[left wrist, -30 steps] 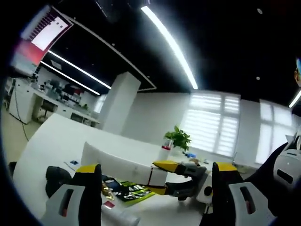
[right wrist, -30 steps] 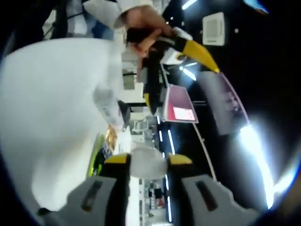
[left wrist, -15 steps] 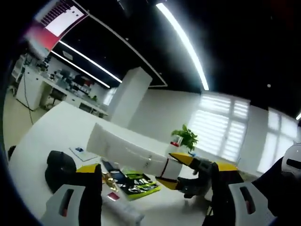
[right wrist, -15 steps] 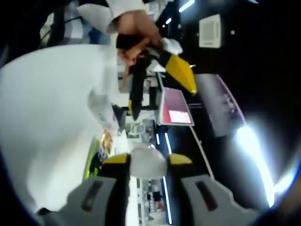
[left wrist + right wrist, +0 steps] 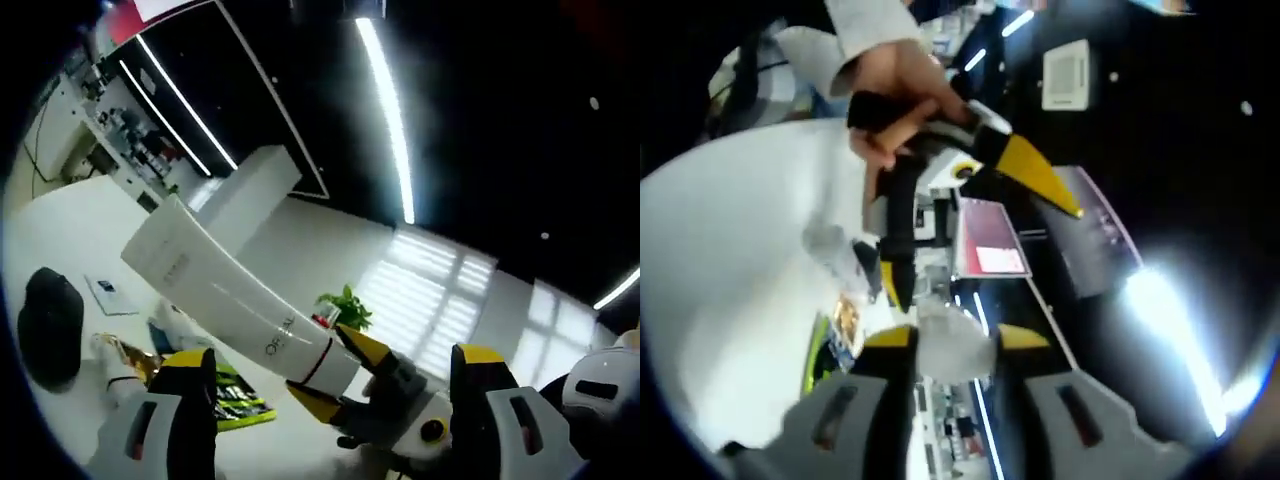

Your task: Arrange the skincare products in the storage area until every visible bottle or jar stands upright without overlapping.

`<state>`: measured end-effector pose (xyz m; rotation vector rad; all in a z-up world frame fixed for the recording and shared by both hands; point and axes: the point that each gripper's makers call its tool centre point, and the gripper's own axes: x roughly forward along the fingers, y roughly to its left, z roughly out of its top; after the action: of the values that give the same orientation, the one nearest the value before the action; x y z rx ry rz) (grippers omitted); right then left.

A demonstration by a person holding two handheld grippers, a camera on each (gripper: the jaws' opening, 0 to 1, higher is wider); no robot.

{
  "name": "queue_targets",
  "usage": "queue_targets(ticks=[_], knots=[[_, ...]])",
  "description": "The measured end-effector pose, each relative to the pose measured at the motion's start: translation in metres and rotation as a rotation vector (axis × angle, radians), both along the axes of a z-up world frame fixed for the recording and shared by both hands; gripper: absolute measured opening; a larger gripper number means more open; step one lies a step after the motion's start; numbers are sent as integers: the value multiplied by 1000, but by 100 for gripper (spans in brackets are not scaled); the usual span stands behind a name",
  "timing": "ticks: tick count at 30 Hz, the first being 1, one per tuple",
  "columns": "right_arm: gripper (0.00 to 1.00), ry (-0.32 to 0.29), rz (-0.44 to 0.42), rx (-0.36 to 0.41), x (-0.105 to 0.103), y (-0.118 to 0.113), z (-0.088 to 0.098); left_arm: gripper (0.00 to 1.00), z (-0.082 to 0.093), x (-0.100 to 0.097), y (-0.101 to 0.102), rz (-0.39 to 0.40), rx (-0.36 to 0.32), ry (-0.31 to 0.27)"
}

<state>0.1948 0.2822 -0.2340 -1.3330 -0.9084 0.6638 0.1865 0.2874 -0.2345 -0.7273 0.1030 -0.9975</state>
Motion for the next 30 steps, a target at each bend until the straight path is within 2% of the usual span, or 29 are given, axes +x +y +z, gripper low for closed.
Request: queue_targets(ticks=[4, 12, 19, 23, 30], knots=[[28, 5, 4, -7, -1, 2, -2, 99, 7, 2, 3, 8, -64, 3], [28, -3, 36, 27, -11, 5, 7, 98, 16, 6, 21, 41, -132, -11], [28, -44, 44, 15, -16, 6, 8, 96, 17, 5, 14, 19, -147, -11], [28, -48, 48, 7, -15, 7, 6, 96, 13, 6, 10, 5, -143, 3], [28, -62, 60, -4, -18, 8, 4, 95, 13, 10, 22, 21, -171, 8]])
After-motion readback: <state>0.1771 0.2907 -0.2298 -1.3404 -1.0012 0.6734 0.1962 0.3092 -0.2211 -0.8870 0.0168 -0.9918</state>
